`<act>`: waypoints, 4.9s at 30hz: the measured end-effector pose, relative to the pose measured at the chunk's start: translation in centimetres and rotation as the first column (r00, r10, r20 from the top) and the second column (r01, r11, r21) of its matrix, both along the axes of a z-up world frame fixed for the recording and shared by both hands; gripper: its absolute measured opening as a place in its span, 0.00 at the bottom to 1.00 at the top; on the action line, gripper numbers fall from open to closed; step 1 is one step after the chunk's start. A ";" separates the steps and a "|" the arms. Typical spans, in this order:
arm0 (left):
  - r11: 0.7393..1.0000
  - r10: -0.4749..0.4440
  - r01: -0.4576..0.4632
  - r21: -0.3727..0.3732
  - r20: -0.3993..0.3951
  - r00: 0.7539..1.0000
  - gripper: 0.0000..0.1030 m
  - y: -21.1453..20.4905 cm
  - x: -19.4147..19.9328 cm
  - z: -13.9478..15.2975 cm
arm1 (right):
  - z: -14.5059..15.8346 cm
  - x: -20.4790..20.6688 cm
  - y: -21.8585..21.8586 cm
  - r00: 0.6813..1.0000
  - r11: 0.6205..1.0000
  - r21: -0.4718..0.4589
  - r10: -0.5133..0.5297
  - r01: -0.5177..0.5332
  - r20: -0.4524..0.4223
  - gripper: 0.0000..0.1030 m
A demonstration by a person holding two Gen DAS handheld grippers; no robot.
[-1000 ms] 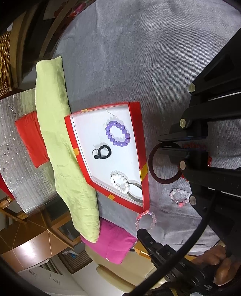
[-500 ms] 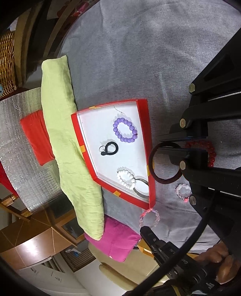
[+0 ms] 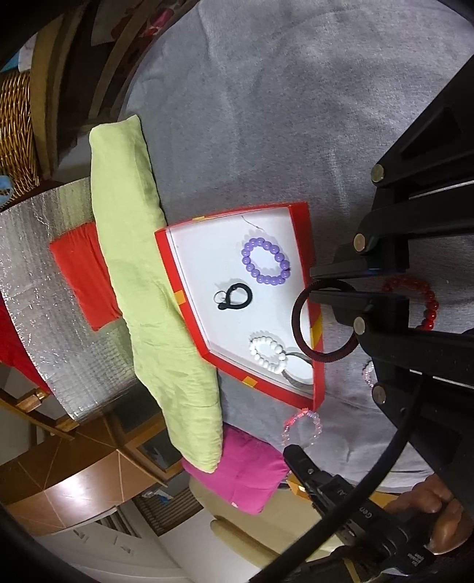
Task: Organize jewelry
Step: 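Lift the maroon bangle with the right tool while the left tool holds its bracelet at the box rim, then drop the maroon bangle into the box with the right tool while the left tool releases its bracelet there, then move the left tool to the pale pink bead bracelet while the right tool approaches the red bead bracelet, then grasp the pale pink bracelet with the left tool while the right tool grasps the red bead bracelet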
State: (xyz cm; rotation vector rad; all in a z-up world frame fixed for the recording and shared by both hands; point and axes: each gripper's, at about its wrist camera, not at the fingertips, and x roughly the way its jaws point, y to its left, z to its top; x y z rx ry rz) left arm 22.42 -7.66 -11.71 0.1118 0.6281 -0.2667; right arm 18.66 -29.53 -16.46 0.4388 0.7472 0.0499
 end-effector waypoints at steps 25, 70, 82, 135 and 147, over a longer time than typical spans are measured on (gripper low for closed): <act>0.959 -0.165 0.175 -0.221 0.064 0.984 0.08 -4.5 4.4 0.0 | -0.9 10.6 -3.5 0.996 0.994 0.069 -0.084 0.086 -0.040 0.06; 0.981 -0.177 0.163 -0.105 -0.146 0.973 0.44 -3.8 5.0 -3.4 | -1.5 11.8 -4.2 0.991 0.997 0.024 -0.065 0.068 -0.114 0.09; 0.998 -0.052 0.058 0.039 -0.148 0.988 0.53 2.4 1.7 -3.6 | -1.4 5.1 -1.0 0.987 0.998 -0.011 0.052 -0.055 -0.152 0.20; 0.960 -0.213 0.259 0.110 -0.314 0.925 0.09 -0.9 -0.5 -9.1 | -5.7 0.7 3.1 0.971 0.967 -0.223 0.068 -0.121 -0.231 0.10; 0.969 -0.144 0.176 0.170 -0.185 0.972 0.07 -0.6 -1.6 -5.9 | -4.1 0.4 3.5 0.984 0.982 -0.144 0.097 -0.119 -0.152 0.10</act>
